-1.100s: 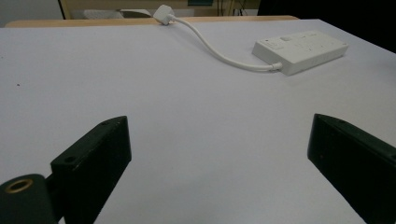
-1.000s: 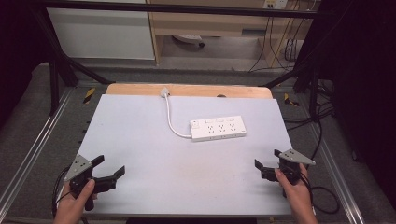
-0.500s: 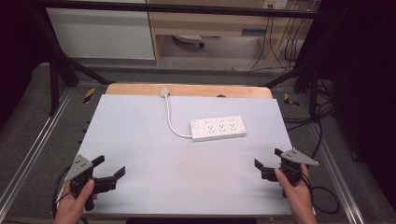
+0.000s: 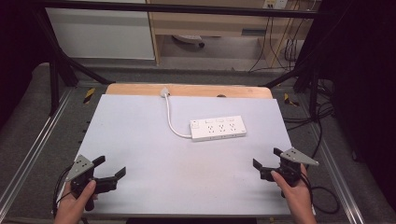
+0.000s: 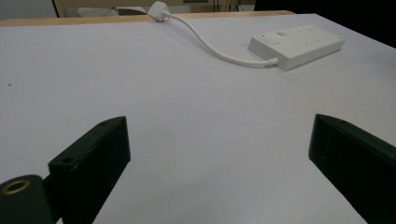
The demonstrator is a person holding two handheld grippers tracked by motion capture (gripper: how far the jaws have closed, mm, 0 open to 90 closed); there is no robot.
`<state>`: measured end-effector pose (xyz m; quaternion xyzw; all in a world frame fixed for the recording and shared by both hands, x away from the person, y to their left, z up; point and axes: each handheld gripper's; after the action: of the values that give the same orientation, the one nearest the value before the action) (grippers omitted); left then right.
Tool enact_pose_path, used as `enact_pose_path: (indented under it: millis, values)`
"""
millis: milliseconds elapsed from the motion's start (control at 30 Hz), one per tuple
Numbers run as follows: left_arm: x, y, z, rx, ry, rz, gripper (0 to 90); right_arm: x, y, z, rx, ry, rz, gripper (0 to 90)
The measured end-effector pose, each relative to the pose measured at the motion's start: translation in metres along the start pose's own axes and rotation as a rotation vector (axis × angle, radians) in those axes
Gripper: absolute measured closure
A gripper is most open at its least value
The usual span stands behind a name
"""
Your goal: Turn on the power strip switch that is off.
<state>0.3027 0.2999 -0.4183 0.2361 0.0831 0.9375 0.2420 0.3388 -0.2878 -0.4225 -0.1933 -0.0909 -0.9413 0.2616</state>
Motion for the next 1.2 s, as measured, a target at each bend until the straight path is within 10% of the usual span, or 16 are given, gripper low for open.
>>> enact_pose_path:
  millis: [1200]
  values:
    - [0.0, 0.001, -0.002, -0.016, -0.008, -0.007, 5.7, 0.0, -0.016, 0.047, 0.036, 0.053, 0.054, 2.3]
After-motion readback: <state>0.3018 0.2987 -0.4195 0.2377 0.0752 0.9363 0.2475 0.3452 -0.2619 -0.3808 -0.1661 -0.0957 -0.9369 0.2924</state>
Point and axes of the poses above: each handheld gripper's, and its own axes: x roughly backward along the jaws, z roughly out of its top, y roughly to its right, and after that the axes turned 10 degrees about x, right-handed
